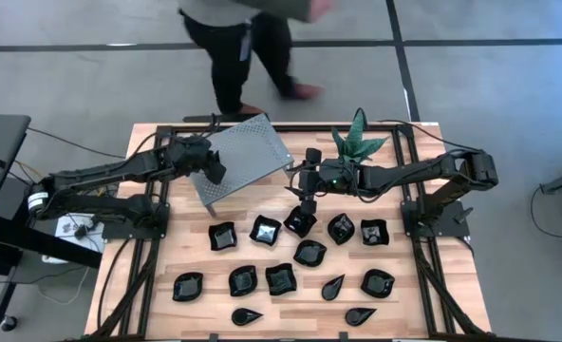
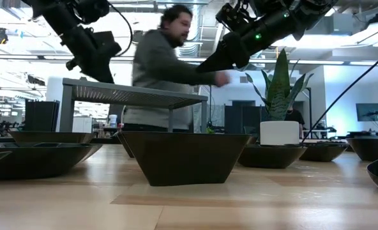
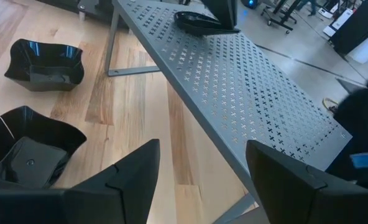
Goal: Pick & Place Mini shaped plates
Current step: Stack the black drop-shaped plate on the black drop-shaped plate on the shelf
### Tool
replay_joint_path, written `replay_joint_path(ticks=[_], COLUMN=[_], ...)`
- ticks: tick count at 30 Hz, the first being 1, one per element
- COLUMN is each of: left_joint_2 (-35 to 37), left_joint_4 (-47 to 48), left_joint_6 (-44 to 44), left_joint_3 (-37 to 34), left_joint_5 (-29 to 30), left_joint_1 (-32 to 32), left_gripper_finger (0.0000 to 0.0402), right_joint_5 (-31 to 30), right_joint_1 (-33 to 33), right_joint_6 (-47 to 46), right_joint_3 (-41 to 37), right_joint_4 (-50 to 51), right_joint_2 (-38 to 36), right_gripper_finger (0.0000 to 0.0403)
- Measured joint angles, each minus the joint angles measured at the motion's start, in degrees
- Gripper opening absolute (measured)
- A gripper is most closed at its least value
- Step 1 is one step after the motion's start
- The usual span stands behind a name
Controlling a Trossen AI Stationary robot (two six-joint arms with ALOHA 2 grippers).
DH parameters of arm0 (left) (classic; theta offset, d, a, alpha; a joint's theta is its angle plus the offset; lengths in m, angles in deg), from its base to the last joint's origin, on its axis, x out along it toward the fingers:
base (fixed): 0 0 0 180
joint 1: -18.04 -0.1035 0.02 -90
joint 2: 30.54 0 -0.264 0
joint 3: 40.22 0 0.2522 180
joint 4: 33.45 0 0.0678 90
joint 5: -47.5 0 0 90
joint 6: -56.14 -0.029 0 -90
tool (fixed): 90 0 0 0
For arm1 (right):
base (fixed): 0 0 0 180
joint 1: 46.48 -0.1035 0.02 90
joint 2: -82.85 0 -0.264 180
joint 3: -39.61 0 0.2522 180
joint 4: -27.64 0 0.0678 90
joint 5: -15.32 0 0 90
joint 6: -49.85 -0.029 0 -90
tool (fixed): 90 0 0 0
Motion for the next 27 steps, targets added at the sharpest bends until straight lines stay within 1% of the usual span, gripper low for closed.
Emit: replay_joint_path(ticks=[4,8,11,14,16,18,20,24,27], left_joint_2=[3.72,6.97,7.90,6.98,5.36,2.73,-0.85,-9.99,-17.11], left_joint_4=[-0.15,-0.34,-0.72,-1.58,-3.19,-6.91,-12.32,-27.36,-34.36], left_joint_6=[0.53,3.77,6.74,11.23,15.52,20.32,23.32,24.14,24.04], left_joint_3=[1.76,3.34,3.44,3.44,3.44,3.44,3.44,3.44,3.46], left_joint_5=[0.17,-0.01,-3.61,-9.98,-14.15,-15.58,-15.78,-15.85,-15.87], left_joint_1=[1.84,6.68,12.08,19.20,24.84,31.43,38.28,49.67,55.77], left_gripper_finger=[0.0072,0.0072,0.0072,0.0067,0.0065,0.0063,0.0063,0.0063,0.0063], right_joint_5=[-0.01,0.00,0.01,0.02,0.02,0.02,0.04,0.07,0.07], right_joint_1=[0.02,0.02,0.02,0.02,0.02,0.02,0.02,0.00,0.00], right_joint_6=[0.00,0.01,0.00,0.00,0.00,0.00,0.00,0.00,0.00], right_joint_3=[0.00,0.00,0.00,0.00,0.00,0.00,0.00,0.00,0.00], right_joint_4=[0.00,0.02,0.02,0.02,0.02,0.02,0.03,0.04,0.04], right_joint_2=[0.00,0.00,0.00,0.00,0.00,0.00,0.00,0.00,0.00], right_gripper_finger=[0.0234,0.0234,0.0234,0.0234,0.0234,0.0234,0.0234,0.0234,0.0234])
